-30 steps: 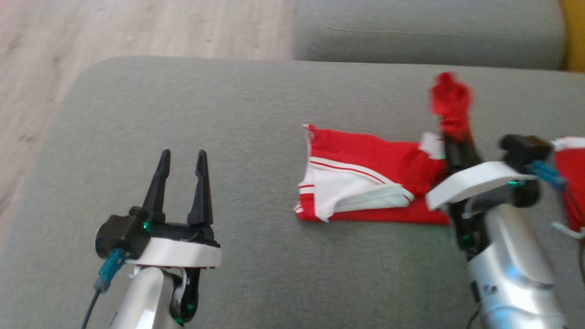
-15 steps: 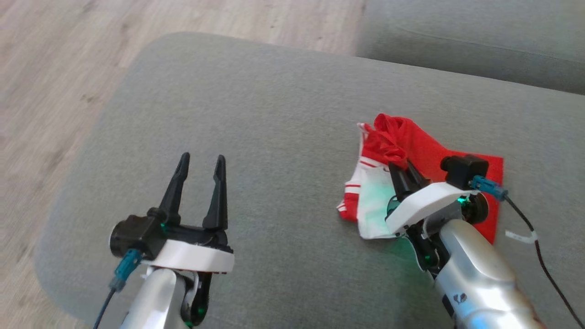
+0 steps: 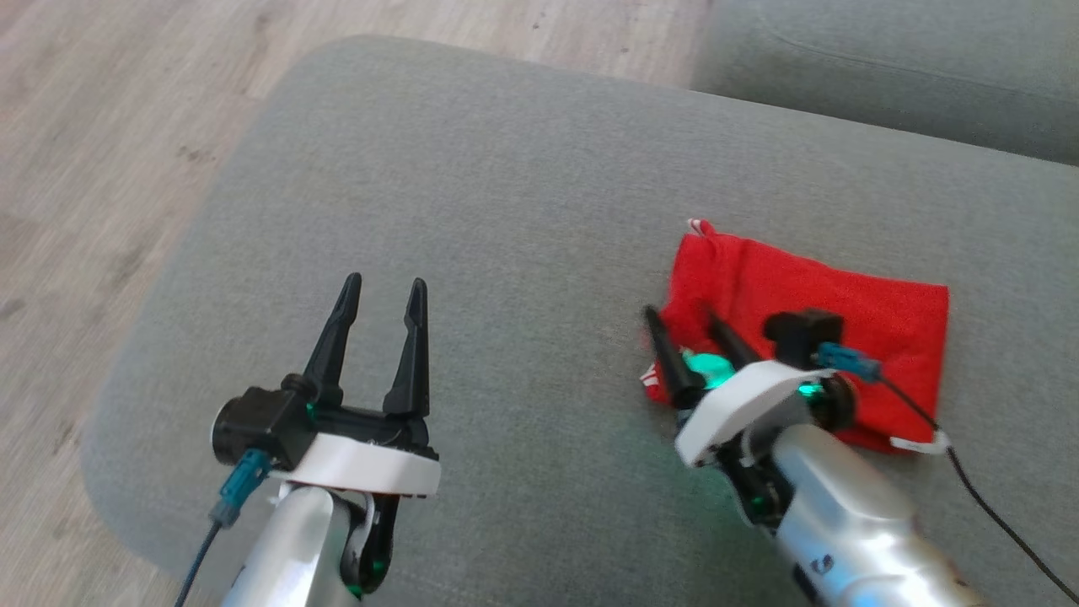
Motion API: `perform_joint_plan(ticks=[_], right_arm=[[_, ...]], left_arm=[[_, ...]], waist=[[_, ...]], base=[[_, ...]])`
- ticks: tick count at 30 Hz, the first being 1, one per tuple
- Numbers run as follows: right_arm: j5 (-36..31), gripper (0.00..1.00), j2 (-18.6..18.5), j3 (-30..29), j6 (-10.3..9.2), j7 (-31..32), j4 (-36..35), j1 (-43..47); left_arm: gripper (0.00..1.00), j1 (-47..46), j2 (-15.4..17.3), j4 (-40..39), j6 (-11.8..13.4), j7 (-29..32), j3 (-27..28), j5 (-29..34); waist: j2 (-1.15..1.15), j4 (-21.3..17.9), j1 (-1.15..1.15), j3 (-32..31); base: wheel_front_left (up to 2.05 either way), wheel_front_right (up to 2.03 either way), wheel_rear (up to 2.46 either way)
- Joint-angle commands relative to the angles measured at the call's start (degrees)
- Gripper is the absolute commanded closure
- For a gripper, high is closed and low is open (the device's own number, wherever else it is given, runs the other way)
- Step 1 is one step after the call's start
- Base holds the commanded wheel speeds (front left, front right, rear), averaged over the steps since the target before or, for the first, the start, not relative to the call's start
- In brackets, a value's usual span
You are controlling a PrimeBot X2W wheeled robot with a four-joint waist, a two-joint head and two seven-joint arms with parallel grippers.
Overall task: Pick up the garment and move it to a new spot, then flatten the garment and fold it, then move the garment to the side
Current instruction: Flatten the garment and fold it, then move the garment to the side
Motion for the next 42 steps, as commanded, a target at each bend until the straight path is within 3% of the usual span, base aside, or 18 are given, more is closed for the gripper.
perform_joint_plan(ticks=[1, 6, 10, 13, 16, 21, 26, 33, 42], right_arm=[[1.4, 0.0, 0.7, 2.8, -0.04, -0.9, -2.9, -1.8], [5.9, 0.0, 0.7, 9.7, -0.04, -0.7, -8.8, -2.2], [5.9, 0.0, 0.7, 8.6, -0.04, -1.4, -10.3, -3.6], [3.1, 0.0, 0.7, 5.0, -0.04, -1.7, -10.6, -4.2], [-2.7, 0.0, 0.6, -2.9, -0.04, -1.8, -12.5, -3.5], [-13.4, 0.0, -0.2, -16.9, -0.04, -1.8, -19.3, 2.5], [-21.5, 0.0, 0.0, -26.1, -0.04, -1.8, -26.2, 9.5], [-26.2, 0.0, 0.6, -31.8, -0.04, -1.8, -32.5, 17.1], [-22.7, 0.0, 0.7, -31.6, -0.04, -1.8, -34.7, 19.6]], left_arm=[[0.0, -2.7, 0.3, -1.5, 0.3, -0.4, 1.9, 0.1], [0.0, -2.5, 0.3, -1.5, 0.2, -0.4, 2.7, 0.3], [0.0, -2.2, 0.3, -2.0, 0.2, -0.4, 3.3, 0.4], [0.0, -1.9, 0.3, -2.5, 0.2, -0.4, 3.9, 0.4], [0.0, -1.4, 0.3, -3.2, 0.3, -0.4, 4.4, 0.3], [0.0, -0.6, 0.3, -4.1, 0.6, -0.4, 5.3, 0.1], [0.0, 0.5, 0.3, -4.7, 0.8, -0.4, 6.5, 0.2], [0.0, 2.1, 0.3, -5.0, 0.8, -0.4, 8.3, 0.5], [0.0, 3.1, 0.3, -5.5, 0.7, -0.4, 9.8, 0.8]], waist=[[0.0, -0.8, 0.0, -0.2], [0.0, -3.8, 0.0, -0.9], [0.0, -6.9, 0.0, -1.6], [0.0, -9.7, 0.0, -2.0], [0.0, -12.4, 0.0, -2.2], [0.0, -16.5, 0.0, -2.6], [0.0, -20.4, 0.0, -2.6], [0.0, -24.0, 0.0, -2.0], [0.0, -25.7, 0.0, -1.1]], base=[[0.0, 0.0, 0.0], [0.0, 0.0, 0.0], [0.0, 0.0, 0.0], [0.0, 0.0, 0.0], [0.0, 0.0, 0.0], [0.0, 0.0, 0.0], [0.0, 0.0, 0.0], [0.0, 0.0, 0.0], [0.0, 0.0, 0.0]])
